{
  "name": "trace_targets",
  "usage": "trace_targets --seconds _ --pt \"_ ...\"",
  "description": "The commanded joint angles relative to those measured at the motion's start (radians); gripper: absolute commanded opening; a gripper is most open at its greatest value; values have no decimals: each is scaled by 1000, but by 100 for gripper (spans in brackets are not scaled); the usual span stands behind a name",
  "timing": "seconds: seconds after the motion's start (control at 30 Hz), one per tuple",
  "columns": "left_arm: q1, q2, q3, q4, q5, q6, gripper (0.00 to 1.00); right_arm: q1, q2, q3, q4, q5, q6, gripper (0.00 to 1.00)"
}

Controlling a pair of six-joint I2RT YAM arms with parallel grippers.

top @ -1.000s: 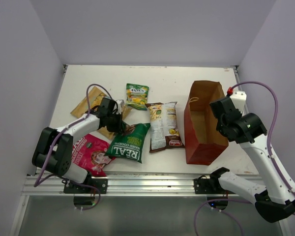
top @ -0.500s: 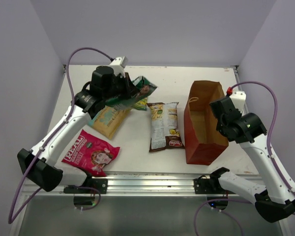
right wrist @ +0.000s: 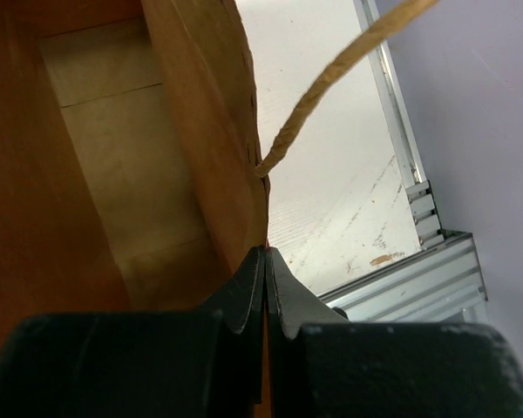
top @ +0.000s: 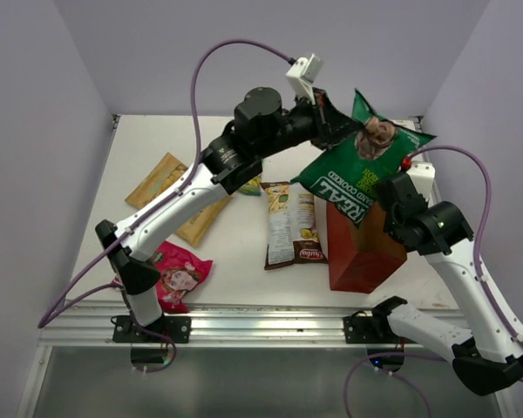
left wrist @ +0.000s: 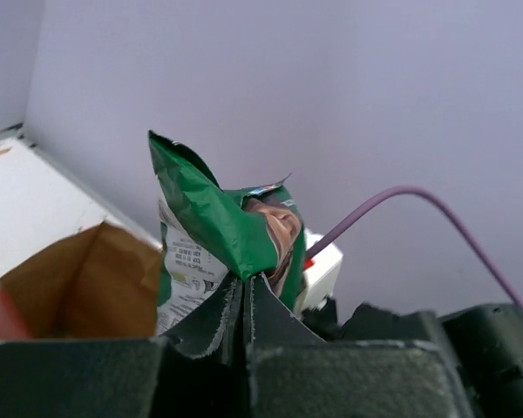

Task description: Place the snacks into the paper bag

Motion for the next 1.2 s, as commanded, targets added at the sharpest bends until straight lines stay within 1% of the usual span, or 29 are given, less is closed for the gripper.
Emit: trace_targets --seconds 0.0,0.03,0.1,0.2,0.3,0.47,0.57,0.6,0.73,0.77,0.87,0.9,0.93,0.97,1.0,1.03,1.07,1.13,1.17 --pt "-34 61 237 106 -62 -7 0 -3 -21 -12 -99 -31 0 0" --pt "-37 96 257 110 -59 -11 0 -3 -21 -15 -99 -31 0 0" --pt "-39 118 270 141 -59 -24 0 -3 -27 -15 -98 -31 1 0" --pt "-43 135 218 226 -53 -57 0 -1 -32 -18 -96 -31 0 0" --pt "-58 178 196 263 -42 -70 0 -3 -32 -18 -93 -33 1 0" --pt "-92 218 179 270 -25 -44 0 -3 -32 -20 -90 -31 1 0" --pt "-103 224 121 279 -15 -36 0 -3 -35 -18 -87 -31 0 0" --pt "-106 219 85 279 -15 -33 0 -3 -35 -18 -86 -31 0 0" --pt "-124 204 23 230 -44 2 0 -3 -33 -20 -84 -29 -3 0" --pt "-131 193 11 189 -62 34 0 -3 -33 -18 -81 -31 -3 0" --pt "-149 186 -15 119 -104 59 1 -3 -33 -21 -78 -37 -8 0" --pt "-149 181 -47 121 -107 67 10 -3 -32 -23 -73 -42 -9 0" --pt "-149 183 -60 124 -105 70 15 -1 -33 -24 -70 -45 -12 0" --pt "-149 186 -69 127 -104 75 15 -3 -30 -24 -69 -46 -14 0" --pt "-152 193 -66 124 -104 82 20 -3 -30 -24 -64 -48 -16 0" --pt "-155 199 -58 116 -108 85 37 -3 -26 -24 -64 -51 -17 0" --pt "-158 213 -33 92 -113 91 49 -3 -26 -24 -63 -52 -19 0" --pt "-166 221 -6 76 -116 98 61 -3 -24 -24 -61 -52 -22 0" --pt "-167 224 7 66 -121 99 65 -3 -24 -26 -61 -52 -23 0"
